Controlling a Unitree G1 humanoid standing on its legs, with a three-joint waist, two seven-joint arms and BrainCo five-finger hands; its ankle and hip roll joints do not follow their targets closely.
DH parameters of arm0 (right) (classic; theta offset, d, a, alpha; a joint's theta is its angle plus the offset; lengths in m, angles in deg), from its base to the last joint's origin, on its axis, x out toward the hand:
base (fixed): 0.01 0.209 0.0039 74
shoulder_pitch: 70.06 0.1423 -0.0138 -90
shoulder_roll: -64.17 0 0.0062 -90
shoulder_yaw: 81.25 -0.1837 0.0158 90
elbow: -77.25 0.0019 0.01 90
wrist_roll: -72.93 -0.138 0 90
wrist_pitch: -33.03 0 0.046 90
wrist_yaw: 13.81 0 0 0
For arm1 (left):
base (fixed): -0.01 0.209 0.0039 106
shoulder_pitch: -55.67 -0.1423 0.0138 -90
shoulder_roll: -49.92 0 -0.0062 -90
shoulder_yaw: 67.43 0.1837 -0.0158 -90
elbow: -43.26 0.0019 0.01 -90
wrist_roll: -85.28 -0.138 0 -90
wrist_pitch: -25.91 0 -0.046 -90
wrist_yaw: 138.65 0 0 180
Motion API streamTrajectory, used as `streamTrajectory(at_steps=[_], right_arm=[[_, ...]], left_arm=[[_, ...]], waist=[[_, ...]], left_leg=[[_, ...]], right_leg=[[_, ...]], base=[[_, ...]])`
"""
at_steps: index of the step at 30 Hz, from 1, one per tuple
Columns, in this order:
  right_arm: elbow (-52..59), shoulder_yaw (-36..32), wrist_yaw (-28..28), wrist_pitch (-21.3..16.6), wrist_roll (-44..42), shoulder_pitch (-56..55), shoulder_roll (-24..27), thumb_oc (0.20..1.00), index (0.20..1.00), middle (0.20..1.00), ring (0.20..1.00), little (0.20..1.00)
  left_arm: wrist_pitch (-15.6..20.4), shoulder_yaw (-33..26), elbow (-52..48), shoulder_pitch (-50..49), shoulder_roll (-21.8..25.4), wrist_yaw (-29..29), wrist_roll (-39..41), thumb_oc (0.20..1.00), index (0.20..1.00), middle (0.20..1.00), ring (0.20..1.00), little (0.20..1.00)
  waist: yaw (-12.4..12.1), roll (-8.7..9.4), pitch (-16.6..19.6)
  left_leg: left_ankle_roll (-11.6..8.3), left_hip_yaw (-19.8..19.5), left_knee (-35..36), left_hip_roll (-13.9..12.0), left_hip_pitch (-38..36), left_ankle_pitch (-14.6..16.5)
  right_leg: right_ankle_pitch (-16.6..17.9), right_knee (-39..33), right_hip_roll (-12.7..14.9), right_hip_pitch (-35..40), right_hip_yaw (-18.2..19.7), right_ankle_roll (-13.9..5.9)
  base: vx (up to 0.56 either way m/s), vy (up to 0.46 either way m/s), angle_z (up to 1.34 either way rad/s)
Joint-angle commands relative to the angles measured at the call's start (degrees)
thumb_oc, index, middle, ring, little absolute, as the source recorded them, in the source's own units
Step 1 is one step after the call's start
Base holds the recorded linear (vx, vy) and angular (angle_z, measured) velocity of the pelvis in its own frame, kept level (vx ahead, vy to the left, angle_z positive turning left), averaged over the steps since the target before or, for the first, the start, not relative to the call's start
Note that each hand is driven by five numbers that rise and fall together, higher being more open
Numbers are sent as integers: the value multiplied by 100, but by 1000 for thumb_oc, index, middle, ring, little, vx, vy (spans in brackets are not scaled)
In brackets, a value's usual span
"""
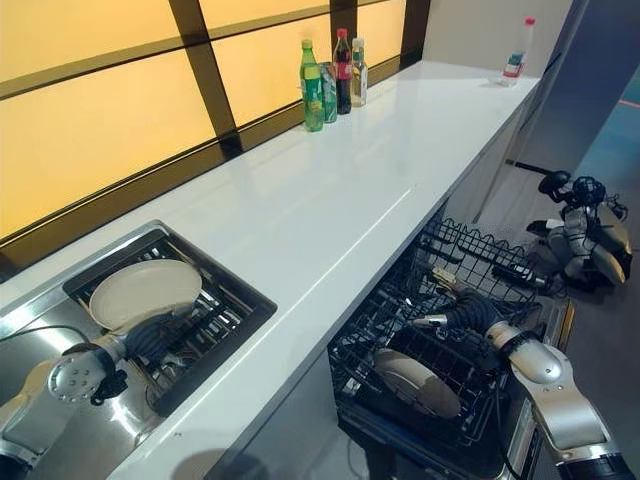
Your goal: Pick up plates and place into dishwasher.
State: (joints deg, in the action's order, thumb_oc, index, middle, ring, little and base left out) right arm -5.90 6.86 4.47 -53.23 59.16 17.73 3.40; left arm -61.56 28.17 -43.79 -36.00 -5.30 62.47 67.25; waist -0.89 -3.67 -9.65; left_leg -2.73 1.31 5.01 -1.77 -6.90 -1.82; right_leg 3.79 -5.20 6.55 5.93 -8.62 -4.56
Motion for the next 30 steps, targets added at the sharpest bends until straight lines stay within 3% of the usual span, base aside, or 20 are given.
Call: streamTrajectory(at_steps=[1,7,15,24,28,30], right_arm=[[345,-179,-156,-247,-348,189,390,1000,1000,1000,1000,1000],[140,-110,-311,-401,-419,364,577,1000,1000,1000,1000,1000],[146,-49,-467,-477,-457,412,586,1000,1000,1000,1000,1000],[139,-131,-407,-557,-308,222,302,1000,1000,1000,1000,1000],[233,-197,-366,-459,-283,72,238,1000,1000,1000,1000,1000],[290,-275,-336,-405,-243,-50,178,1000,1000,1000,1000,1000]], left_arm=[[-174,20,-172,370,385,-51,358,1000,1000,1000,1000,1000],[-218,161,-176,483,418,-295,79,1000,1000,1000,1000,1000],[-255,111,-57,557,560,-1256,-657,1000,1000,1000,1000,1000],[119,-247,-236,329,328,-1467,-540,1000,1000,1000,1000,1000],[449,-542,-500,126,306,-1551,-391,1000,1000,1000,1000,1000],[705,-778,-758,-35,268,-1364,62,1000,1000,1000,1000,1000]], waist=[[-91,128,-7],[-135,123,-248],[-201,208,-456],[-292,233,-322],[-326,215,-201],[-358,210,-133]], left_leg=[[-69,-127,-354,-68,260,121],[-91,-211,-484,-62,578,78],[-99,-282,-512,-45,798,24],[-98,-308,-460,-37,725,1],[-107,-320,-442,-40,620,14],[-113,-329,-437,-46,569,24]], right_leg=[[-424,742,224,-196,-66,-298],[-394,801,234,-450,-70,-285],[-348,745,246,-560,-116,-297],[-383,752,273,-465,-246,-298],[-421,762,287,-365,-283,-289],[-445,767,295,-307,-307,-287]], base=[[15,37,1],[-66,23,8],[-21,7,4],[26,-2,1],[79,-3,9],[75,-13,8]])
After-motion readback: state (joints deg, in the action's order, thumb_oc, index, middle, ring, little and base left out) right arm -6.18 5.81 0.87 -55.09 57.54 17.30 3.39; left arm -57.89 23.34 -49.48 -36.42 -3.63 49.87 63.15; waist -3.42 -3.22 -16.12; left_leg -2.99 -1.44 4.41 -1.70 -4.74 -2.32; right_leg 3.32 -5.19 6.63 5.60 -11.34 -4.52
